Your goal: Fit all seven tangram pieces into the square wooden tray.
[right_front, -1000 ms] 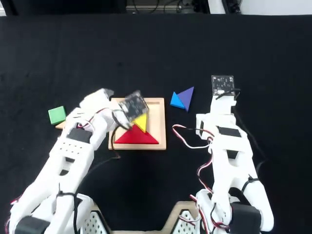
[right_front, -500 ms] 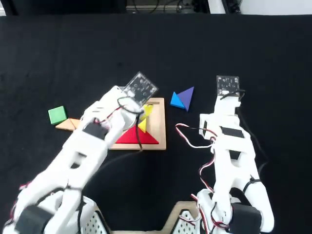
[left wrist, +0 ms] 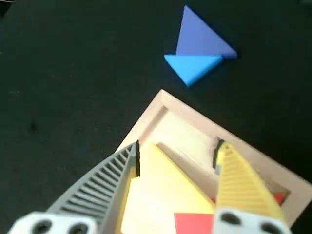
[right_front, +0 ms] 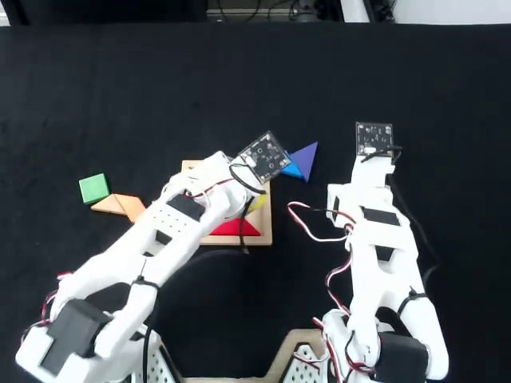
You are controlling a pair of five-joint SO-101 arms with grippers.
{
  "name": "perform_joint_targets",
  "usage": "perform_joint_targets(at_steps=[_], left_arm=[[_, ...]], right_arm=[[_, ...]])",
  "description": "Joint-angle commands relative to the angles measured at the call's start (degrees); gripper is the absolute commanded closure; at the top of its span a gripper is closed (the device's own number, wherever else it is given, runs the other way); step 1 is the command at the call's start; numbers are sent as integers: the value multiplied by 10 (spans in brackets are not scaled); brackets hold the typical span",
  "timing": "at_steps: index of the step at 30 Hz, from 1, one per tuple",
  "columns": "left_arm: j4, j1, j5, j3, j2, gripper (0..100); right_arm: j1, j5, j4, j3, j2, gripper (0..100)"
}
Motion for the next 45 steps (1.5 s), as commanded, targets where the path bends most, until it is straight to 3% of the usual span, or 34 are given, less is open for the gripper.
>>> perform_joint_targets(at_steps=[1, 6, 16, 21, 31, 37, 45], left_arm=[[-63, -7, -72, -9, 27, 816], [-113, -9, -101, 25, 55, 810], [-107, -29, -112, 30, 55, 805], [-53, -28, -155, 28, 55, 809], [-49, -29, -157, 33, 7, 809], [21, -67, -198, 40, -33, 809], [31, -117, -203, 45, -48, 809]], right_arm=[[8, -2, -8, -23, -16, 965], [8, -2, -9, -23, -16, 964], [7, -2, -10, -23, -15, 964], [7, -2, -10, -22, -15, 964], [6, -2, -11, -22, -15, 964], [4, -2, -11, -22, -15, 964], [-2, -2, -11, -18, -15, 964]])
